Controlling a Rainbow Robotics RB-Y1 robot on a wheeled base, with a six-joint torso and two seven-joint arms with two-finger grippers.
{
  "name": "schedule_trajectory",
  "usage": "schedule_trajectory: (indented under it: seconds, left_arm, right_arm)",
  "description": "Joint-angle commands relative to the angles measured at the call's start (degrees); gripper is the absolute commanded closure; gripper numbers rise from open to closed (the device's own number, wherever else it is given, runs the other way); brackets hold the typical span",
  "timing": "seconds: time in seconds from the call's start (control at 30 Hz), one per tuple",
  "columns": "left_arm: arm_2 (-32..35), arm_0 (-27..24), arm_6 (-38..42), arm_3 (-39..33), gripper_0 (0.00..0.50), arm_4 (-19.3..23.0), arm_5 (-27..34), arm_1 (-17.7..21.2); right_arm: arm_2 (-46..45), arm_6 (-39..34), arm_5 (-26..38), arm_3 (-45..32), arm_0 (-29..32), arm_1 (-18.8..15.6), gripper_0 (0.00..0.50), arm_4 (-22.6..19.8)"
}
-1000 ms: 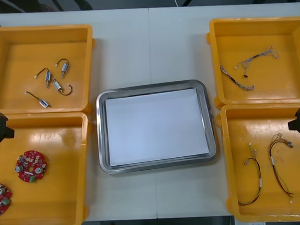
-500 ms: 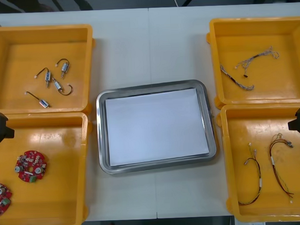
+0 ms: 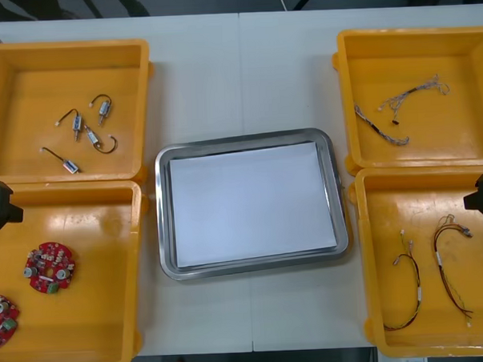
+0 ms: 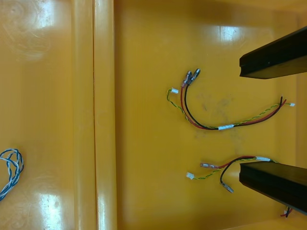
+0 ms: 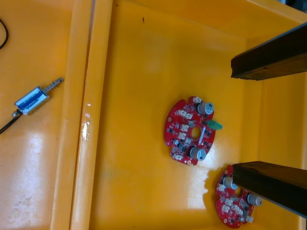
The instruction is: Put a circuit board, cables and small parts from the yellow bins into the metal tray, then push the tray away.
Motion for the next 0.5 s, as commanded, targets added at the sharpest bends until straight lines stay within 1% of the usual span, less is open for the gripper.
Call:
schedule_trajectory:
  seconds: [0.03, 0.5]
  left_arm:
    - [1.84, 0.32, -5.68, -0.21, 0.000, 0.47, 0.27, 2.20]
    - [1.84, 0.32, -5.68, -0.21, 0.000, 0.47, 0.27, 2.20]
  right_arm:
    - [0.67, -1.82, 0.12, -1.85, -0.50, -0.11, 0.000, 0.18]
    - [0.67, -1.82, 0.12, -1.85, -0.50, -0.11, 0.000, 0.18]
